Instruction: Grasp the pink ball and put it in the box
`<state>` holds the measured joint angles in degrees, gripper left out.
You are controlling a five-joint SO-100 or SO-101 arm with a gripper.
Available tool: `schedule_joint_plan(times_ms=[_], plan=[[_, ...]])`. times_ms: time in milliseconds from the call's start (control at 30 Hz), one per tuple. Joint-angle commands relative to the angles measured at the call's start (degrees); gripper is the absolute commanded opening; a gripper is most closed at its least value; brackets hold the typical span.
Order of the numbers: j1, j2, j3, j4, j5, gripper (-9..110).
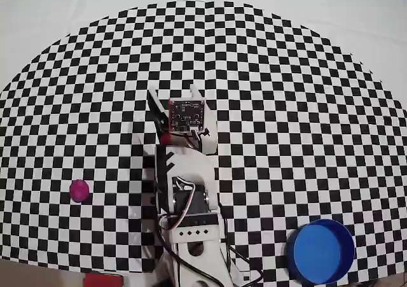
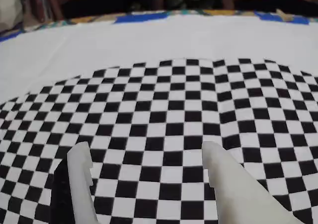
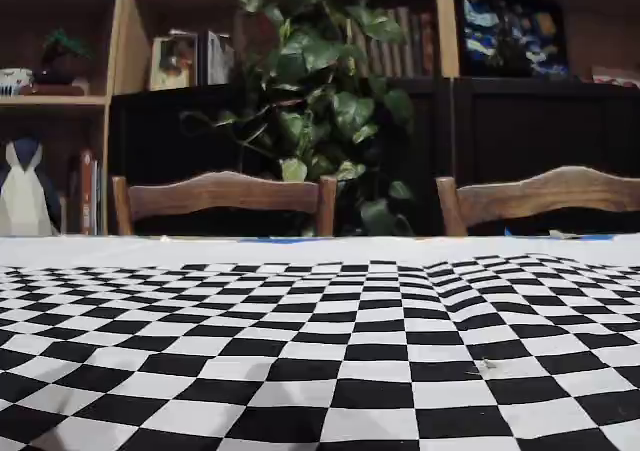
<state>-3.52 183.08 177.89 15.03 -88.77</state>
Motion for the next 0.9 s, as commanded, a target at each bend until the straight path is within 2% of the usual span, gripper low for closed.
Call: schedule_joint_plan(times_ms=[0, 867], plan=[[-3.1, -0.6, 0.4, -1.8, -0.4, 25], [-21.6, -2.7, 0.4, -3.3, -0.4, 25]])
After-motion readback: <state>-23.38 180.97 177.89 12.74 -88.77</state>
